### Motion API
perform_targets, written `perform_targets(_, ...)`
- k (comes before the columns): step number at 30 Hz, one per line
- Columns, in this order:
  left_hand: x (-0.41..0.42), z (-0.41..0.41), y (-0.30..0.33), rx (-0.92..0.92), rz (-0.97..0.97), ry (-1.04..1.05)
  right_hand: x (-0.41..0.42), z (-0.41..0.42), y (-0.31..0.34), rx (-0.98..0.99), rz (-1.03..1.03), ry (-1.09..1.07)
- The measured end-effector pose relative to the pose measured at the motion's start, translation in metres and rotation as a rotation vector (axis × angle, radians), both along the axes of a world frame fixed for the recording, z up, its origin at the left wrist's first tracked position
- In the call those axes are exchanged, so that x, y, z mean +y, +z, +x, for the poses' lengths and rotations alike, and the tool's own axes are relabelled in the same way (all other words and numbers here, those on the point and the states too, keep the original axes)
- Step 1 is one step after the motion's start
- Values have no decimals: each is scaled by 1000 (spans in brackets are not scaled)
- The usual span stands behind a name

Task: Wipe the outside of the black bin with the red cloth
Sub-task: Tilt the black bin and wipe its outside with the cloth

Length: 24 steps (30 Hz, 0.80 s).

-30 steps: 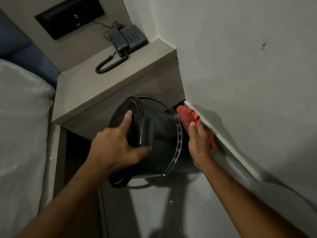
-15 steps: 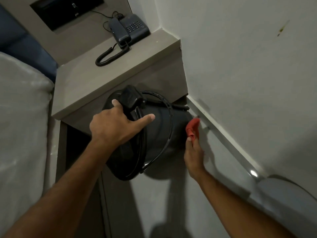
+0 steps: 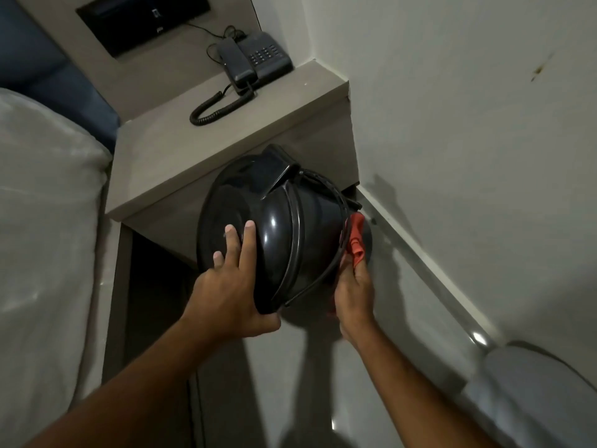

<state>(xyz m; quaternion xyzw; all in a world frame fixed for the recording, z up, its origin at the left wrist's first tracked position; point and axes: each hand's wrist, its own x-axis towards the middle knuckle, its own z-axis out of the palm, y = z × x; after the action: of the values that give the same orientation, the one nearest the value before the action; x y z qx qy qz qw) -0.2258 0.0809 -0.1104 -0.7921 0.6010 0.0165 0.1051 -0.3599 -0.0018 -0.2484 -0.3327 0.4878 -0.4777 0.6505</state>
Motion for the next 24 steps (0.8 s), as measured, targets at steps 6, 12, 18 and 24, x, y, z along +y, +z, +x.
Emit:
perform_targets(6, -24, -34, 29, -76, -360, -136, 4, -15, 1, 59, -44, -52)
perform_targets(12, -46, -68, 12, -206, -179, -140, 20, -23, -14, -134, 121, 52)
perform_targets(18, -56, -55, 15, -227, -96, -278, 27, -22, -44, -32, 148, 111)
perform_targets(24, -44, 21, 43, -122, 130, -279, 31, -22, -66, -7, 436, 60)
